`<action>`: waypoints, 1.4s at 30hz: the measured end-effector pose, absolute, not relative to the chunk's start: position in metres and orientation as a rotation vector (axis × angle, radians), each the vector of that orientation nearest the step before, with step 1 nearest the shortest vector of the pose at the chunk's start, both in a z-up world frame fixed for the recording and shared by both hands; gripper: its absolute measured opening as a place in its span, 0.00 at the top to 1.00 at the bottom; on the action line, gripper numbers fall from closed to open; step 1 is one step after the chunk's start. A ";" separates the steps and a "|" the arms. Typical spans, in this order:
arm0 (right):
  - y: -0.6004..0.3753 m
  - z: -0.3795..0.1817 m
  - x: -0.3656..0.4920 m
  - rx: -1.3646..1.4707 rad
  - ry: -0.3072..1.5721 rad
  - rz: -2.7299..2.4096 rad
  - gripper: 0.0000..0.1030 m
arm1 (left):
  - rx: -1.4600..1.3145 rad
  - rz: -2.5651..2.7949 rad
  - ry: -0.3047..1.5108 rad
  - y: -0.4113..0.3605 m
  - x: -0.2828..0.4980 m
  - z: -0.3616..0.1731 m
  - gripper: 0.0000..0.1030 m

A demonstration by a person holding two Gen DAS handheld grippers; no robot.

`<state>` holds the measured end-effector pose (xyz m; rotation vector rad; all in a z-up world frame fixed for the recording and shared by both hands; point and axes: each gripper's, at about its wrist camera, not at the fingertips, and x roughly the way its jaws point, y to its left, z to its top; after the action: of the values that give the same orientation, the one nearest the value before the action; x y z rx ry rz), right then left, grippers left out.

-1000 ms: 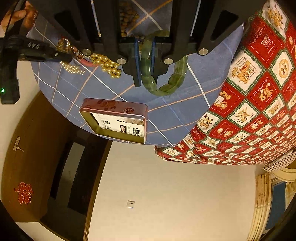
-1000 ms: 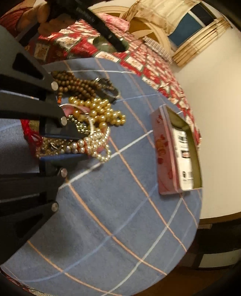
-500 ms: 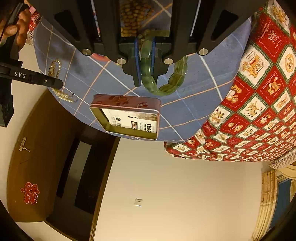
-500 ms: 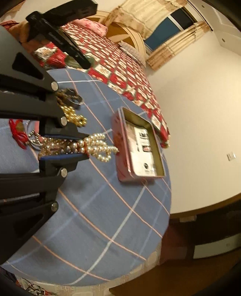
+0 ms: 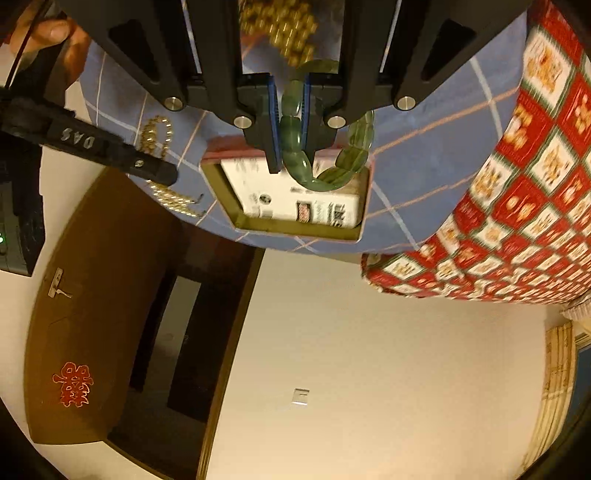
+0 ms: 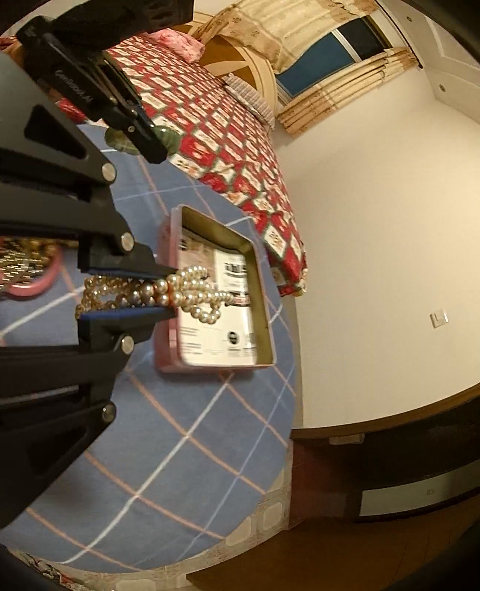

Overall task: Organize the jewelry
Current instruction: 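Carry the jade bangle and pearl necklace into the pink tin with both tools, then open both tools to release the items in the tin and withdraw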

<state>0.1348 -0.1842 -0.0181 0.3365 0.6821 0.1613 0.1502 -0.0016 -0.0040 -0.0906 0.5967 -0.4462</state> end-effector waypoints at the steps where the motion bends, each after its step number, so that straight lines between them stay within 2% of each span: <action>1: -0.184 -0.018 0.141 0.325 0.673 0.151 0.84 | -0.089 -0.450 0.595 -0.005 0.156 -0.004 0.91; 14: -0.182 -0.041 0.213 0.242 0.721 0.115 0.84 | -0.049 -0.448 0.656 -0.046 0.238 -0.025 0.91; 27: -0.190 -0.065 0.248 0.217 0.800 0.104 0.83 | -0.024 -0.427 0.751 -0.063 0.274 -0.061 0.91; 30: -0.191 -0.069 0.251 0.227 0.814 0.111 0.77 | -0.017 -0.401 0.764 -0.063 0.277 -0.066 0.91; 31: -0.191 -0.070 0.253 0.232 0.819 0.111 0.67 | -0.016 -0.377 0.765 -0.062 0.278 -0.066 0.91; 32: -0.192 -0.068 0.252 0.238 0.815 0.119 0.62 | -0.015 -0.353 0.768 -0.060 0.278 -0.066 0.89; 34: -0.190 -0.064 0.251 0.226 0.805 0.100 0.48 | -0.029 -0.322 0.782 -0.055 0.281 -0.066 0.77; 36: -0.193 -0.058 0.246 0.223 0.791 0.091 0.47 | -0.046 -0.287 0.787 -0.049 0.279 -0.063 0.49; 38: -0.195 -0.054 0.245 0.242 0.792 0.094 0.47 | -0.067 -0.268 0.766 -0.042 0.275 -0.057 0.43; 42: -0.192 -0.044 0.236 0.232 0.787 0.076 0.47 | -0.077 -0.265 0.744 -0.037 0.264 -0.042 0.43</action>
<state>0.2355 -0.1923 -0.0441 0.2321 0.7873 0.0764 0.2644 -0.0367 -0.0418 -0.0773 0.7435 -0.2645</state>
